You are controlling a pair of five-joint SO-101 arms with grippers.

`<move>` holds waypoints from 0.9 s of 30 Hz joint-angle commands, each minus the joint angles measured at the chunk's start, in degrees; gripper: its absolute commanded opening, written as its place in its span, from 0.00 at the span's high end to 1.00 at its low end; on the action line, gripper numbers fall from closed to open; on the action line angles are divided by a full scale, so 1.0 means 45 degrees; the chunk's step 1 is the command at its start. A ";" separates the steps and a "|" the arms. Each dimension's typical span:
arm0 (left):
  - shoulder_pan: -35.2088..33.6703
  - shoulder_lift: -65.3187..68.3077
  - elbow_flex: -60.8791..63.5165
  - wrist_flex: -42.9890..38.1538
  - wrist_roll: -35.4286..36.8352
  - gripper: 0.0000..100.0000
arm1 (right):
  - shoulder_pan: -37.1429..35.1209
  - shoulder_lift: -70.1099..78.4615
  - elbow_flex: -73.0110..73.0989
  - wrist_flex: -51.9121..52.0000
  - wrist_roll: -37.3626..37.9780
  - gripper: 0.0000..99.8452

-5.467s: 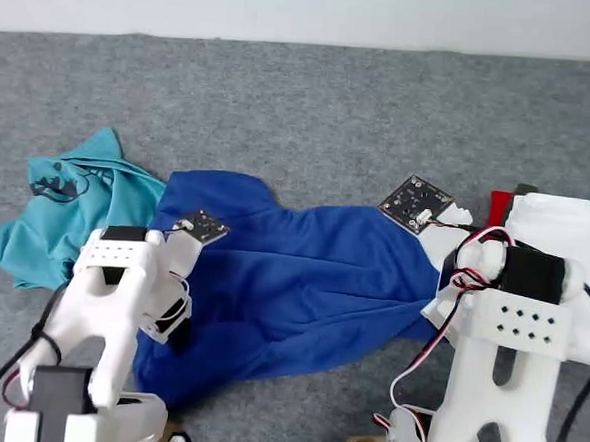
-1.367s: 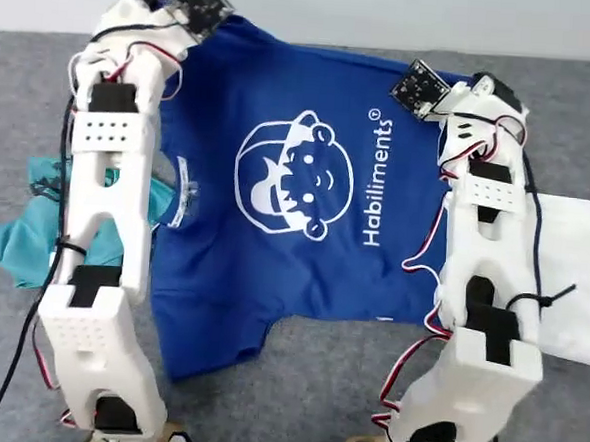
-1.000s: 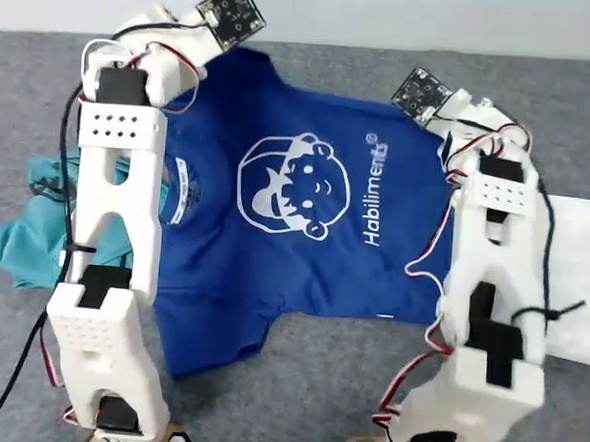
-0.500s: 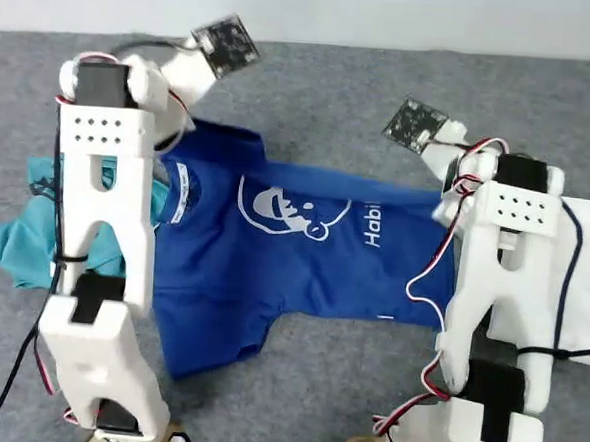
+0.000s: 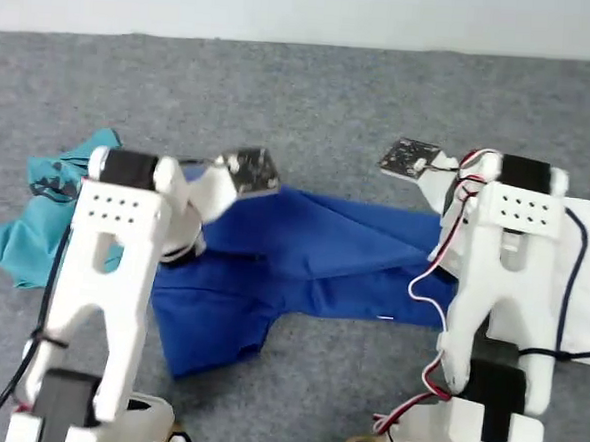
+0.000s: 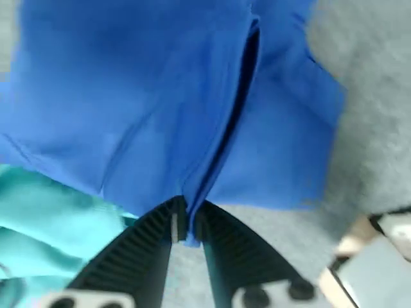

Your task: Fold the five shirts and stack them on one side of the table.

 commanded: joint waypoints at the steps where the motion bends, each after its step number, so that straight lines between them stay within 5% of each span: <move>1: -0.0234 -0.1231 0.1534 0.0313 -0.0801 0.99 | 0.0498 -0.0713 -0.0449 -0.0186 0.0371 0.99; 11: -0.1836 -0.1446 0.3331 -0.0234 -0.2247 0.99 | 0.0400 -0.0850 0.0137 -0.1358 0.0840 0.99; 18: -0.1836 -0.2032 0.3800 0.0391 -0.2462 0.93 | 0.0772 -0.1475 -0.0313 -0.0147 0.0664 0.80; 27: -0.1817 -0.5548 0.4777 0.0371 -0.1915 0.86 | 0.0830 -0.2178 -0.0293 -0.0107 0.0488 0.78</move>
